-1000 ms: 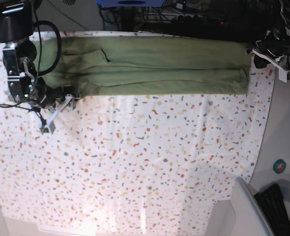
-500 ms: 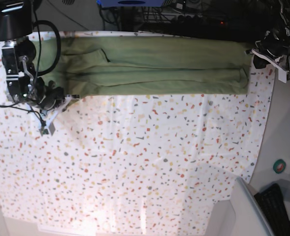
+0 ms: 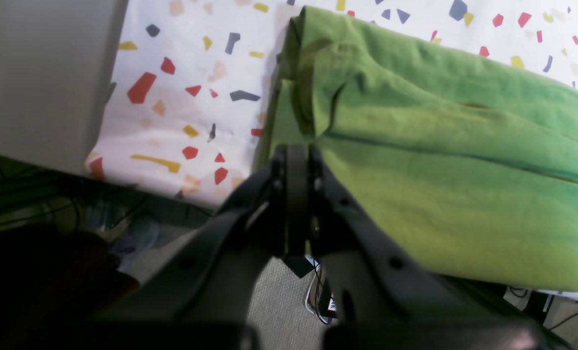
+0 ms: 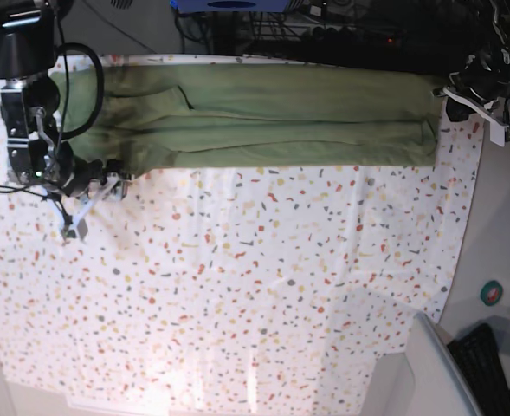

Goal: Layout the t-shirt on the table in an organized manner, then fold the t-shirt properly
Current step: 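Regrasp the folded edge with the right gripper and tuck it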

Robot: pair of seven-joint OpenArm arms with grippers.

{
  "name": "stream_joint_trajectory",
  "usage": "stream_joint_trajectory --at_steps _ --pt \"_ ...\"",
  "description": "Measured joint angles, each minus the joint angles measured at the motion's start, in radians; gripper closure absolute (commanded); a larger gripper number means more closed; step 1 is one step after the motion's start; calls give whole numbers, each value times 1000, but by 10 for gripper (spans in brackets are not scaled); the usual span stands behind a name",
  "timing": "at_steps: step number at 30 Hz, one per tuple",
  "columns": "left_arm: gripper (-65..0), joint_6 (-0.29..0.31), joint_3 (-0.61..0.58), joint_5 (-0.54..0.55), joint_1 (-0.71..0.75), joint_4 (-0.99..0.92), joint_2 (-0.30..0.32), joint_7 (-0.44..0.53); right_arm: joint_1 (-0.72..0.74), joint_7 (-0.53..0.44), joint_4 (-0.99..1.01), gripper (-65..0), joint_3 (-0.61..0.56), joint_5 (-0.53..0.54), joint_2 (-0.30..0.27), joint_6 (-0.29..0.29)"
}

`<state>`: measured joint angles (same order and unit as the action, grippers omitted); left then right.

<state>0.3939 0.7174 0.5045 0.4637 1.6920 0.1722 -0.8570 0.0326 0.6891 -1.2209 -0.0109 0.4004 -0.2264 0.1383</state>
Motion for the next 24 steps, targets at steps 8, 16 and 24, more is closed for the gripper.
stream_joint_trajectory --at_steps 8,16,24 --pt "0 0 0 1 2 0 0 0 16 -6 39 -200 0 3 0 0" --pt "0 0 0 1 -1 0 0 0 16 -3 45 0 0 7 0 0" --pt "0 0 1 0 -3 -69 27 -3 -7 79 -49 0 1 4 0 0"
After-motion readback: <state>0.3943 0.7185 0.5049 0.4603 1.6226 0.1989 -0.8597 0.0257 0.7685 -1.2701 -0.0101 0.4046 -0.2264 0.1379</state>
